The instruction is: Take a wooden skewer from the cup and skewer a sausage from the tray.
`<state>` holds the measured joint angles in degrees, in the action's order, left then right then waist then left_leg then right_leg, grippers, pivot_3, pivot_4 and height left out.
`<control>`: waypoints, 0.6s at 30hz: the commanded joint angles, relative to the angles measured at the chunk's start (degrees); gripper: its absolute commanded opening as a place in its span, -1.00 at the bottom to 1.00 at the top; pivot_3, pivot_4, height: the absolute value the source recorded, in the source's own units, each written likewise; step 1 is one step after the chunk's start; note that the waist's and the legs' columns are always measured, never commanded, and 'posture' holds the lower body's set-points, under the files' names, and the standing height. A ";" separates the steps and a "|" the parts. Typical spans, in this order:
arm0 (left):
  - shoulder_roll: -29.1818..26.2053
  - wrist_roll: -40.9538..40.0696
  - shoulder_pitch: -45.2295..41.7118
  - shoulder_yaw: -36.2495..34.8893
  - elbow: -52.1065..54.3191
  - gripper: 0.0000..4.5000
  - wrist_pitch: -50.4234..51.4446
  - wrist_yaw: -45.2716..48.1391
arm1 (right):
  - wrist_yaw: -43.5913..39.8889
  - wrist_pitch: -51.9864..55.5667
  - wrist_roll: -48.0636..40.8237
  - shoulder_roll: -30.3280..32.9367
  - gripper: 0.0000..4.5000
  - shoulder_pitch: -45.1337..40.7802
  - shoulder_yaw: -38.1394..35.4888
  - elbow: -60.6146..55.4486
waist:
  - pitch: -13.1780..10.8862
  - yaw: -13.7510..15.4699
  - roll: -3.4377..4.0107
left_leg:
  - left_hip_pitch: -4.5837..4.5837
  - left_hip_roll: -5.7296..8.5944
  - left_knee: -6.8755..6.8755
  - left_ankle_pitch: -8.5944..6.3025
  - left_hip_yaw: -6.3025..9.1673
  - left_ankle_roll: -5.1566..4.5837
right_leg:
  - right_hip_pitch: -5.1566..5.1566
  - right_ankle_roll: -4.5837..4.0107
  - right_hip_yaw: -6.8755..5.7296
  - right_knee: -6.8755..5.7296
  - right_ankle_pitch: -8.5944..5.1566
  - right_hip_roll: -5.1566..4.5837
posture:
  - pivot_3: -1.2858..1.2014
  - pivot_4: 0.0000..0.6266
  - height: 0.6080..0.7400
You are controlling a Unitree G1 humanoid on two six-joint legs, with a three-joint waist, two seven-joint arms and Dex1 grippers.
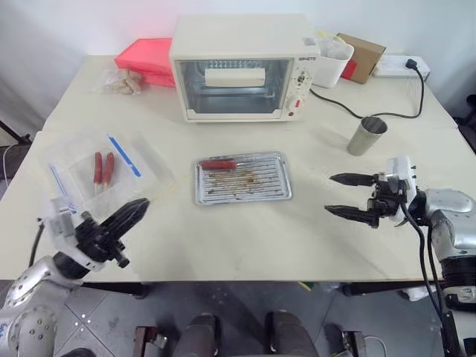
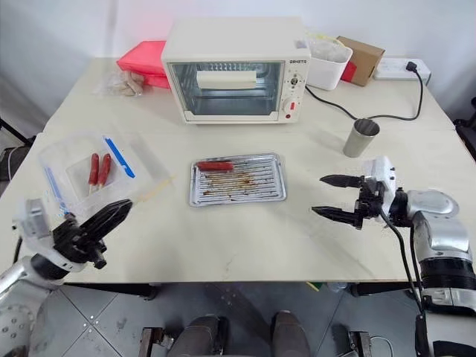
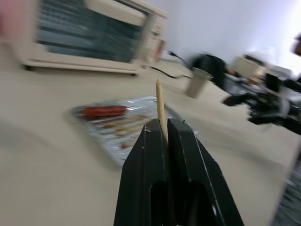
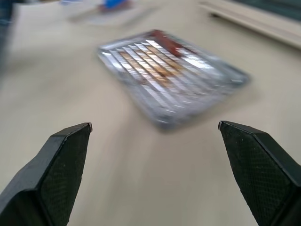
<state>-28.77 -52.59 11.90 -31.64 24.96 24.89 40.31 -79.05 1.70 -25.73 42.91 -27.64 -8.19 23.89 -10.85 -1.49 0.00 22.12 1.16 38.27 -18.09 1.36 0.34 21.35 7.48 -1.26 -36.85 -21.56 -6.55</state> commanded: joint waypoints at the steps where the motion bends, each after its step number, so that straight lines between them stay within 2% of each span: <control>1: 1.41 2.79 3.23 -2.99 3.05 -1.00 -4.36 -1.61 | 0.88 -4.32 0.64 -1.02 1.00 -0.21 -1.51 0.29 | 0.00 0.00 0.00 | -0.03 0.00 -0.01 0.00 -0.03 0.00 | -0.01 0.00 0.02 0.00 0.00 0.00 | 0.03 -0.52 1.00; 6: 2.13 2.98 6.93 -4.95 3.37 -1.00 -6.20 -1.99 | 0.62 1.31 0.70 -2.17 1.00 -3.72 2.22 -4.15 | -0.01 -0.07 -0.01 | -0.02 -0.02 -0.01 0.00 -0.03 0.00 | 0.00 0.00 0.04 0.02 0.00 -0.03 | 0.03 -0.52 1.00; 9: 1.44 2.70 8.32 -5.73 2.46 -1.00 -6.33 -1.13 | 6.59 7.21 7.14 -3.47 1.00 -10.41 8.28 -6.82 | -0.01 -0.29 0.00 | -0.03 -0.06 -0.01 0.00 -0.06 0.01 | 0.02 0.00 0.08 0.00 0.00 -0.07 | 0.03 -0.52 1.00; 11: 1.10 2.50 8.40 -6.00 1.77 -1.00 -6.18 -1.18 | 11.27 13.62 14.91 -4.93 1.00 -16.66 15.23 -7.44 | 0.00 -0.30 0.00 | -0.03 -0.10 -0.03 0.00 -0.07 0.04 | 0.09 -0.02 0.11 -0.03 0.01 -0.07 | 0.03 -0.52 1.00; 15: 0.77 2.63 7.79 -5.62 0.99 -1.00 -6.19 -1.44 | 15.08 20.72 17.95 -11.57 1.00 -26.09 20.18 -6.46 | 0.00 -0.16 0.00 | -0.01 -0.17 -0.12 -0.02 -0.03 0.11 | 0.17 -0.08 0.14 0.02 0.02 -0.06 | 0.03 -0.52 1.00; 18: 0.86 3.04 6.94 -5.06 0.33 -1.00 -6.23 -1.93 | 18.32 24.33 22.13 -17.39 1.00 -33.56 24.43 -0.38 | 0.00 -0.11 -0.01 | 0.06 -0.14 -0.16 -0.02 0.06 0.12 | 0.18 -0.09 0.10 -0.03 0.03 -0.07 | 0.03 -0.52 1.00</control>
<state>-27.60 -49.56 18.95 -35.93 25.31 19.33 38.58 -62.23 24.51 -5.22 26.20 -59.13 15.62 22.46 -10.85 -1.60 -0.01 22.20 1.08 38.10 -18.10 1.42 0.45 21.55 7.38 -1.18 -36.90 -21.52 -6.64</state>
